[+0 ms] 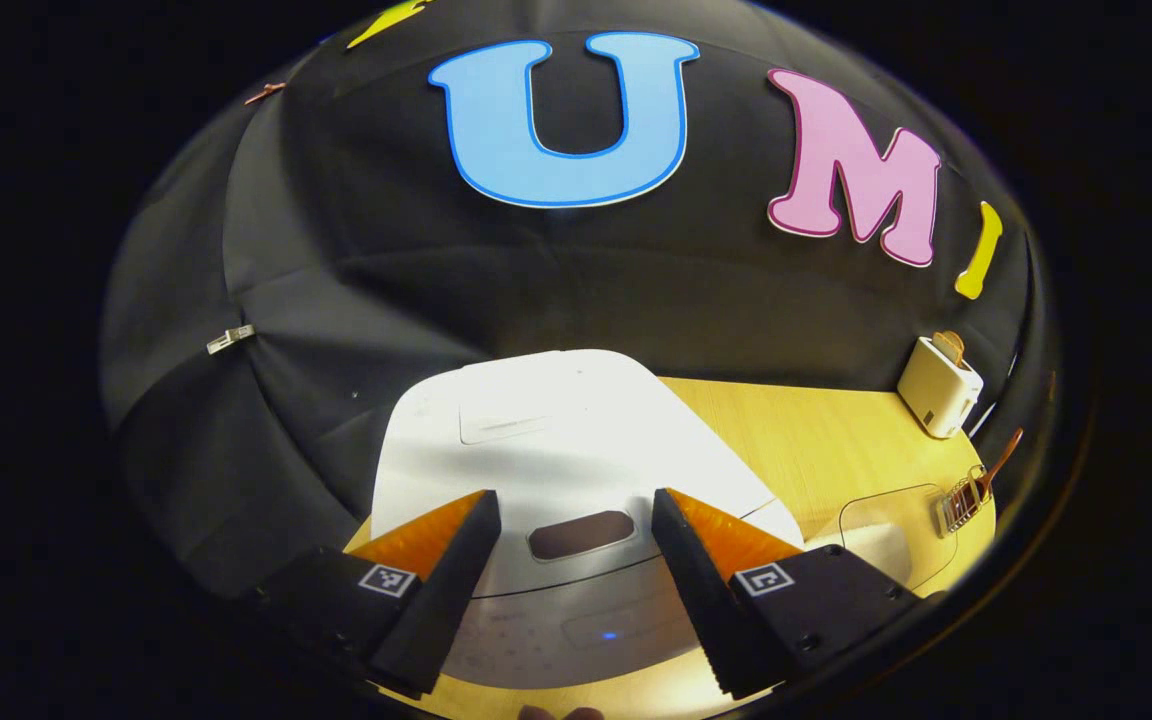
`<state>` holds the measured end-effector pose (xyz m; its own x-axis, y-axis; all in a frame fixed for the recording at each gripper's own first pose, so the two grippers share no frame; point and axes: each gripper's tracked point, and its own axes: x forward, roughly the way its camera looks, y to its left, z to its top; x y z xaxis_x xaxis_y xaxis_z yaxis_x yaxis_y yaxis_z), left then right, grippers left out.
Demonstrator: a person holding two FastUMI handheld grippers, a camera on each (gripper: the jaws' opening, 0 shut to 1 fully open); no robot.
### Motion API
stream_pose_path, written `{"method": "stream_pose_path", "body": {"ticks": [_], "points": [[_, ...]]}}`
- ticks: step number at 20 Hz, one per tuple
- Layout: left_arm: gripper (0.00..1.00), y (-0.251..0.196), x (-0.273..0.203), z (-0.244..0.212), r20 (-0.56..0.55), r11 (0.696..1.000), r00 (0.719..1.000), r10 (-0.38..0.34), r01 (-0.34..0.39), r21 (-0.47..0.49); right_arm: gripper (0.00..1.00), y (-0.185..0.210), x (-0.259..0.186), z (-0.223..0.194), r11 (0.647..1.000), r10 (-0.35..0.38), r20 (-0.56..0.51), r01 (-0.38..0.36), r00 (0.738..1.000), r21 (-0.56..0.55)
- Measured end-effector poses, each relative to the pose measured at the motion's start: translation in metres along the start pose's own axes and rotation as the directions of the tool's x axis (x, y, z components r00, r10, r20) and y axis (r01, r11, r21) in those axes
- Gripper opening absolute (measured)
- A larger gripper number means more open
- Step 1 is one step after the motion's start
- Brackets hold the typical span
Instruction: Close the left gripper, press the button to open the rice cooker; take a wooden spoon from the chopstick holder with the right hand, scoop a spoonful of rice and pour it into the rice cooker, then put the wooden spoon back into the chopstick holder.
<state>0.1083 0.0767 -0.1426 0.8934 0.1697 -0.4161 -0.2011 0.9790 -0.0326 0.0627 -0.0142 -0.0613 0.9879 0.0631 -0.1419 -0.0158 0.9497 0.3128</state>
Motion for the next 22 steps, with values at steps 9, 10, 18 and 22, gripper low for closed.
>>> {"method": "stream_pose_path", "body": {"ticks": [9, 10, 18, 22], "points": [[1.0, 0.0, 0.001, 0.0, 0.022, 1.0, 1.0, -0.005, 0.006, -0.009, 0.98, 0.016, 0.005, -0.005, 0.999, 0.036, -0.008, -0.036, 0.999, -0.013], [1.0, 0.0, 0.002, 0.001, 0.031, 1.0, 0.999, -0.007, 0.008, -0.006, 0.98, 0.018, 0.004, -0.004, 0.999, 0.04, -0.006, -0.04, 0.999, -0.014], [0.95, 0.006, -0.041, 0.05, 0.209, 0.996, 0.977, -0.051, 0.063, -0.055, 0.98, 0.017, -0.008, 0.003, 0.999, 0.034, 0.009, -0.033, 0.999, -0.035], [0.95, -0.007, -0.075, 0.07, 0.297, 0.995, 0.95, -0.098, 0.104, -0.005, 0.98, 0.016, -0.008, 0.007, 0.999, 0.029, 0.016, -0.028, 0.999, -0.037]]}}
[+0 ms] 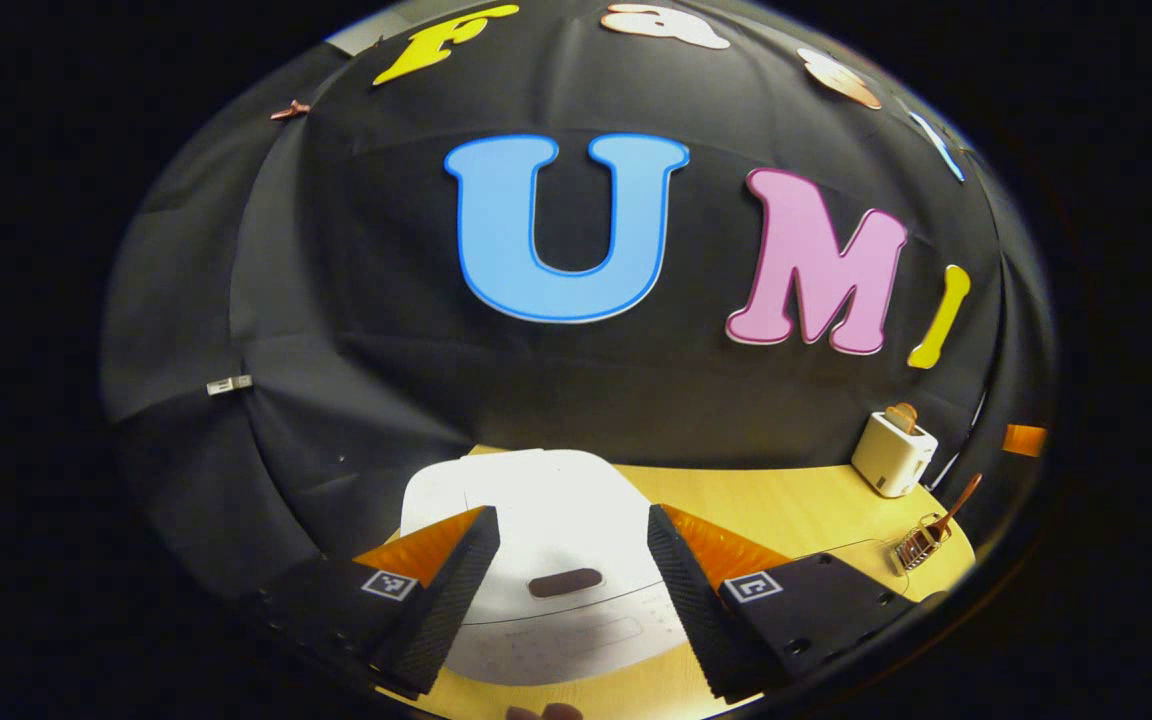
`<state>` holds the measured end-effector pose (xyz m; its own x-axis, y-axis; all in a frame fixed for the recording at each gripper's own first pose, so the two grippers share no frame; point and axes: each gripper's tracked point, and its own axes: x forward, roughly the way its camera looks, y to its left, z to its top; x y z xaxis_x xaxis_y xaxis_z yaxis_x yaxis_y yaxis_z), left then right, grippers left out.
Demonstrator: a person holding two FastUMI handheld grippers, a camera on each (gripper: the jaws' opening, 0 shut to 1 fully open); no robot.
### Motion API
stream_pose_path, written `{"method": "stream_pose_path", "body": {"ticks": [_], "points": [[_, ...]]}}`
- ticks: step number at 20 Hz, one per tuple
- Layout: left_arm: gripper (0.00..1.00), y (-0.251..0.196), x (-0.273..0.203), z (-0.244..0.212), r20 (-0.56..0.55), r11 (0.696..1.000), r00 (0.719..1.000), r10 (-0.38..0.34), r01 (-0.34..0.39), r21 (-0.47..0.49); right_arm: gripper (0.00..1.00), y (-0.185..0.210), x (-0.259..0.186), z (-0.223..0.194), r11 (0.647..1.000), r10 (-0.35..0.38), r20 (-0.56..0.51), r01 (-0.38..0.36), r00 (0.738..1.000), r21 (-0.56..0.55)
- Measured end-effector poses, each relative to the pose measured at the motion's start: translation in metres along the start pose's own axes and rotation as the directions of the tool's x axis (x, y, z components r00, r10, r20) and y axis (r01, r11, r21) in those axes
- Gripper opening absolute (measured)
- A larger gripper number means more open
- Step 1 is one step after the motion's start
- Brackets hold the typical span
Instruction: Close the left gripper, press the button to open the rice cooker; take a wooden spoon from the chopstick holder with the right hand, scoop a spoonful of rice and pour it into the rice cooker, then put the wooden spoon back into the chopstick holder.
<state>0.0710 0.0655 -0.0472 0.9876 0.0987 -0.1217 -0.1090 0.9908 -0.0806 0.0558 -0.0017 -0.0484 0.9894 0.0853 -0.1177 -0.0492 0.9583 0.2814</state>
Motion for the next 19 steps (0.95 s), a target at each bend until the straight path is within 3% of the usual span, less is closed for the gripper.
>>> {"method": "stream_pose_path", "body": {"ticks": [7, 12, 19], "points": [[0.95, -0.05, -0.043, 0.034, 0.128, 0.99, 0.983, -0.132, 0.124, 0.073, 0.98, 0.012, 0.002, 0.006, 0.999, 0.018, 0.007, -0.018, 1.0, -0.029], [0.95, -0.083, -0.063, 0.038, 0.156, 0.973, 0.961, -0.23, 0.223, 0.059, 0.98, 0.021, -0.001, 0.007, 0.996, 0.023, 0.01, -0.022, 1.0, -0.085], [0.95, -0.098, -0.064, 0.029, 0.128, 0.961, 0.954, -0.272, 0.262, 0.089, 0.98, 0.022, -0.006, 0.007, 0.994, 0.015, 0.007, -0.015, 1.0, -0.105]]}}
